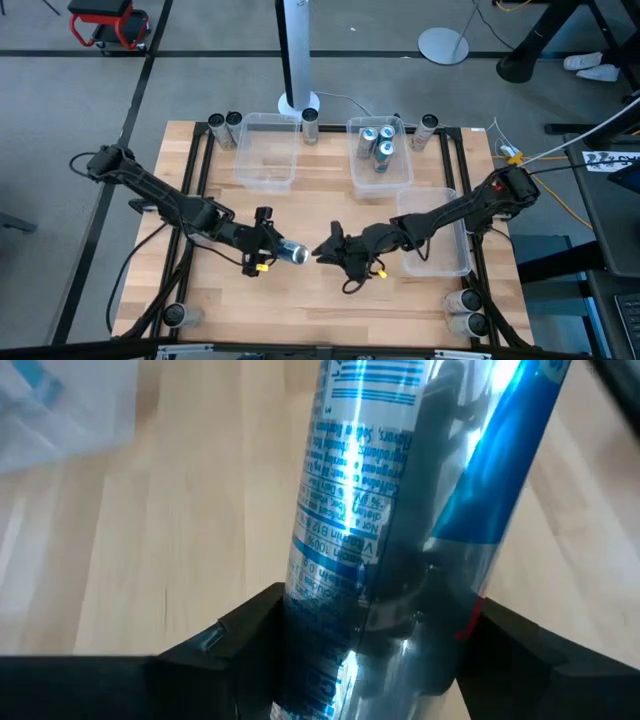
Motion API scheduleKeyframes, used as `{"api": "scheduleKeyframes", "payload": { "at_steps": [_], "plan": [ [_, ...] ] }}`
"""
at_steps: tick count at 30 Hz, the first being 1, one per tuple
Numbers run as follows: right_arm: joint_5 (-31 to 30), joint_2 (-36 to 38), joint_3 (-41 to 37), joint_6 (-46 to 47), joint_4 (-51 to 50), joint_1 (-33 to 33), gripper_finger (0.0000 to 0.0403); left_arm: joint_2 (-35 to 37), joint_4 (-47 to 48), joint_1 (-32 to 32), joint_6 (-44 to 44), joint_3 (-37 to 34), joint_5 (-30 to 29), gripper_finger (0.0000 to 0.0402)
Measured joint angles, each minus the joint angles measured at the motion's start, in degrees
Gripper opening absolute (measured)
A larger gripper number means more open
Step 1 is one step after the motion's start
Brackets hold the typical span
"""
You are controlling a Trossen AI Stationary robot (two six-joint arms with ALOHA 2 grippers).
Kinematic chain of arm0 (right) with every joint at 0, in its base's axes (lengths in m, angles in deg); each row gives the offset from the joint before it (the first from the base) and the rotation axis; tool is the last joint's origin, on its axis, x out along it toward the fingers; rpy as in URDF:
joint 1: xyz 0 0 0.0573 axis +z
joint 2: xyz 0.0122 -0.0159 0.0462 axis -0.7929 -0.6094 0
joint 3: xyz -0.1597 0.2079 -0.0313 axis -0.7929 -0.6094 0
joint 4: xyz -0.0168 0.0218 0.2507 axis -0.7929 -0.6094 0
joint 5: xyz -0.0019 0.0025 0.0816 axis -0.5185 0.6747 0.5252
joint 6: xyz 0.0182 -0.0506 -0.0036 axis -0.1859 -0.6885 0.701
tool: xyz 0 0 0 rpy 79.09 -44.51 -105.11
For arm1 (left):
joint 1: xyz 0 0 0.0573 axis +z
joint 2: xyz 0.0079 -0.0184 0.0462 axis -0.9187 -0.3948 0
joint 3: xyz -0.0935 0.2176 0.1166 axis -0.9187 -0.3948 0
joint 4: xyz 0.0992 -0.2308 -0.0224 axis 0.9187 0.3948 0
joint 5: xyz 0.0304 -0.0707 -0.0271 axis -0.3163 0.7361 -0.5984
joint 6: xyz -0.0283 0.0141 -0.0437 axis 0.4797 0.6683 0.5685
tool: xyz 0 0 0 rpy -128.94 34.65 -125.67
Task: Sort soda cans
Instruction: Put the blue soda can into the top right transparent bin
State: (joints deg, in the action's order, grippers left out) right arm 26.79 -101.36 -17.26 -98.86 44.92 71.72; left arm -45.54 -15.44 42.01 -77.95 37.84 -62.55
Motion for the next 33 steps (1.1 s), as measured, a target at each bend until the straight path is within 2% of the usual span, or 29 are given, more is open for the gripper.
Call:
{"api": "scheduleKeyframes", "payload": {
  "at_steps": [4, 8, 12, 17, 24, 28, 33],
  "plan": [
    [-0.27, -0.56, 6.16, -1.90, -9.23, -0.21, 0.0269, 0.03, -6.27, 0.55, -1.34, -2.39, 0.47, 0.0223],
    [-0.61, -1.15, 11.87, 0.15, -17.72, -0.13, 0.0335, 0.06, -14.22, 0.53, -3.79, -4.45, 0.59, 0.0223],
    [0.07, -0.06, 15.46, 2.64, -27.22, 0.67, 0.0367, 0.05, -21.08, 0.51, -5.12, -7.69, 0.76, 0.0223],
    [-7.10, 0.53, 15.69, 1.82, -28.67, 2.94, 0.0374, -0.01, -32.06, 0.89, -5.39, -12.89, 1.06, 0.0223],
    [-12.54, -1.11, 11.57, -2.09, -19.70, 3.86, 0.0374, -1.18, -48.34, 1.60, -5.23, -19.90, 1.05, 0.0223],
    [-15.73, -1.35, 4.31, -3.58, -6.83, 4.07, 0.0374, -3.40, -55.42, 1.61, -3.88, -22.97, 1.05, 0.0223],
    [-17.31, -1.39, -4.58, -4.11, 10.09, 3.96, 0.0374, -6.53, -57.37, 1.65, -2.00, -24.43, 1.06, 0.0223]
  ]
}}
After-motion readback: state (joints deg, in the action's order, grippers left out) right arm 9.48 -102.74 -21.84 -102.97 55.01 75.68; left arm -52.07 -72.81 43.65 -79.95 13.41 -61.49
